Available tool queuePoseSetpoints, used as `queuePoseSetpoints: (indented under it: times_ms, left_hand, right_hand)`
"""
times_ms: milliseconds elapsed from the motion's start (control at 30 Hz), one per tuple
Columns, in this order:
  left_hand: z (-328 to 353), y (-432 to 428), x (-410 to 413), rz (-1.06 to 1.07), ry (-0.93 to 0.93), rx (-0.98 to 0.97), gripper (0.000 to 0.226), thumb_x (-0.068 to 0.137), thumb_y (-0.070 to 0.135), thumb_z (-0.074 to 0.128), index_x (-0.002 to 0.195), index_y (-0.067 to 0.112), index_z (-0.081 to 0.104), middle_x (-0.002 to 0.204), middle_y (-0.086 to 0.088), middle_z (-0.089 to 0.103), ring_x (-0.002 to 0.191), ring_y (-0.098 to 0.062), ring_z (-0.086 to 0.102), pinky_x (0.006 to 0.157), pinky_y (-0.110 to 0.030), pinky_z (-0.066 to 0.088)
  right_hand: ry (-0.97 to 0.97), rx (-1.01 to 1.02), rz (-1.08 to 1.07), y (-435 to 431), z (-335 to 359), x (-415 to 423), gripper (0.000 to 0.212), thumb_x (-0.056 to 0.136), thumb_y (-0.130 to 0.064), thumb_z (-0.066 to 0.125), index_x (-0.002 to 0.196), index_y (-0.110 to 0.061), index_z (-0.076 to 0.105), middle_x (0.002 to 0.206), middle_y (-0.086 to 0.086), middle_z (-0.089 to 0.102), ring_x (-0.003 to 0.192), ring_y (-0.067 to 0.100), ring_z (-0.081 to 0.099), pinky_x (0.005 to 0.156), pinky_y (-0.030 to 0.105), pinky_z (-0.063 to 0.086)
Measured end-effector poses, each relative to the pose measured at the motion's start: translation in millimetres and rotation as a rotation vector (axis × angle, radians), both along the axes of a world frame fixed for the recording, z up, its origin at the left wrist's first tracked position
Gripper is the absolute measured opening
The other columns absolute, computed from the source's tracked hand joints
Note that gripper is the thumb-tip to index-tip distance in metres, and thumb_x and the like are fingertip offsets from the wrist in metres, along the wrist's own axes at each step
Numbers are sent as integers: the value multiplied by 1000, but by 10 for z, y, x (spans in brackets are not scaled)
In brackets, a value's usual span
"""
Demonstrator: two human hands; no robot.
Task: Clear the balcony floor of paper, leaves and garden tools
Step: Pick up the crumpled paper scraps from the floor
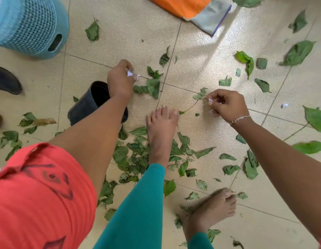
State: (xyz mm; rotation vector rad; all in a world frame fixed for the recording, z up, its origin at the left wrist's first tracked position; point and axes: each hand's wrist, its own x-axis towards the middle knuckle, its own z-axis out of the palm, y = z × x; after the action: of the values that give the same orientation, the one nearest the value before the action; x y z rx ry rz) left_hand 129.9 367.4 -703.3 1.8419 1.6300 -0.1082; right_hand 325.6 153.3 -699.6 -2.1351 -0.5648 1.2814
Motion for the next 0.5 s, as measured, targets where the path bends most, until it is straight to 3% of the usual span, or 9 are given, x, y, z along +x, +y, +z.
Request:
queuePoseSetpoints:
  times_ms: [100, 267, 367, 500]
  left_hand:
    - [-61, 11, 44, -56, 66, 17, 9, 87, 2, 60, 93, 8, 60, 92, -11, 61, 81, -20, 58, 68, -35, 49]
    - [-22, 20, 72, -165, 146, 59, 10, 90, 2, 56, 92, 9, 63, 98, -13, 64, 86, -23, 61, 73, -36, 51]
    - [-1, -13, 59, -197, 126, 56, 16, 89, 3, 58, 102, 13, 57, 97, -12, 61, 83, -21, 56, 73, -38, 49]
    - [-6, -56, 83, -343, 161, 93, 19, 90, 2, 54, 107, 9, 58, 100, -17, 60, 88, -29, 57, 74, -38, 46]
  right_hand:
    - [3, -8, -42, -63, -28, 58, 3, 85, -2, 63, 83, -2, 66, 62, 1, 59, 44, -3, 57, 49, 13, 52]
    - [36, 12, -185, -239, -47, 237, 4, 84, 1, 63, 84, 5, 64, 55, -4, 62, 45, -1, 59, 51, 14, 52]
    - [23, 35, -288, -385, -3, 400, 7, 82, 7, 61, 81, 1, 63, 47, -15, 61, 44, -1, 59, 47, 9, 45]
    - [7, 19, -428, -616, 36, 583, 26, 81, 11, 60, 67, -10, 59, 49, -14, 62, 46, 1, 59, 49, 11, 48]
